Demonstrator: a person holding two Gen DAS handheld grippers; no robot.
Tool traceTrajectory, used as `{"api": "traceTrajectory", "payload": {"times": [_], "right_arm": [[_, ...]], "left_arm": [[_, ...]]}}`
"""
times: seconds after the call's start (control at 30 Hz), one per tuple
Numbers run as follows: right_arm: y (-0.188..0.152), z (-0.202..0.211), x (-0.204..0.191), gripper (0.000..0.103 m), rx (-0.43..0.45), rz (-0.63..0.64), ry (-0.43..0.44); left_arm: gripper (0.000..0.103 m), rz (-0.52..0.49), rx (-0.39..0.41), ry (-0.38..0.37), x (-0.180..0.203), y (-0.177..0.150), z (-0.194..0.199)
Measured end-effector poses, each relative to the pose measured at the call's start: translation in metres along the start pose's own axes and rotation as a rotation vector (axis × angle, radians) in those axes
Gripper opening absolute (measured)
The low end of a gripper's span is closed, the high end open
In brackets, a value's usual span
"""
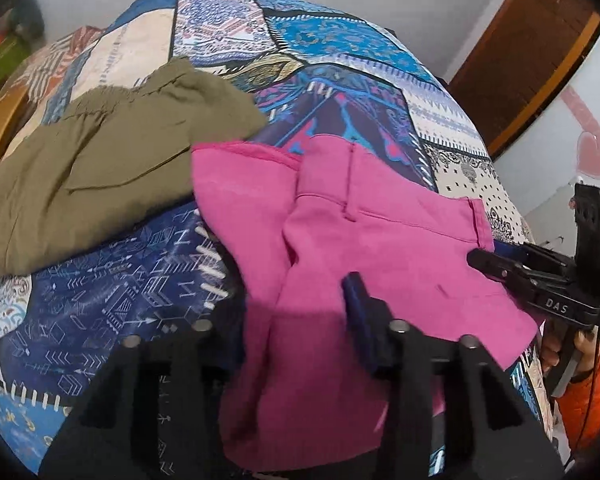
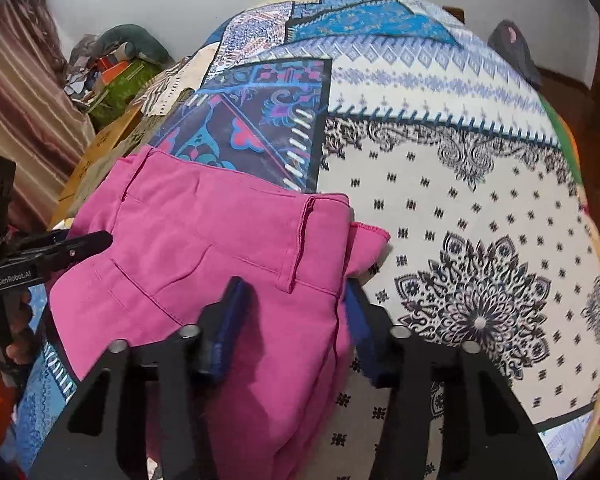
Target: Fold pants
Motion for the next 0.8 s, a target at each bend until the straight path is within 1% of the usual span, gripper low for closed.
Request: {"api": "traceTrajectory", "payload": {"times": [0.03, 0.07, 0.1, 0.13, 0.17, 0.23, 0.3, 0.4, 0.6, 0.8], "right_arm": [[0.001, 0.000, 0.000, 0.029, 0.006, 0.000, -0.009], [0.002, 0.002, 0.001, 0.025, 0.014, -0.004, -0.013], [0.002, 0.004, 0.002, 0.022, 0.019, -0.011, -0.011], [0.003, 0.006, 0.002, 0.021, 0.025, -0.011, -0.012], [0.006, 0.005, 0.002, 0.019, 0.031, -0.009, -0.015], [0.007, 0.009, -0.001, 0.017, 0.048, -0.002, -0.025], [0.010, 0.016, -0.003, 0.014, 0.066, 0.005, -0.029], [0.014, 0.028, -0.010, 0.013, 0.090, 0.022, -0.031], [0.021, 0.059, -0.036, 0.012, 0.150, 0.070, -0.029], [0.031, 0.087, -0.068, 0.012, 0.221, 0.122, -0.037]], "left_arm": [[0.033, -0.007, 0.002, -0.002, 0.002, 0.000, 0.001], [0.029, -0.016, 0.009, -0.001, 0.004, 0.000, 0.003], [0.023, -0.034, 0.024, 0.013, 0.008, 0.000, 0.006], [0.020, -0.048, 0.036, 0.027, 0.011, -0.001, 0.009], [0.019, -0.060, 0.045, 0.050, 0.015, -0.001, 0.013], [0.016, -0.088, 0.069, 0.073, 0.023, -0.003, 0.021], [0.015, -0.101, 0.085, 0.083, 0.027, -0.004, 0.028], [0.014, -0.108, 0.109, 0.077, 0.032, -0.005, 0.045], [0.013, -0.106, 0.175, 0.075, 0.036, -0.005, 0.082], [0.013, -0.116, 0.261, 0.092, 0.035, -0.008, 0.130]]}}
Point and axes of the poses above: each gripper's, at about its wrist camera, not at the fingertips, and z roughly against the way its jaws point, x to its right, y to its top, the point moved 1 cm from there along -z, roughly the way its jaws point, and after that the axes turned 1 degree about z, right-handed, at the moved point
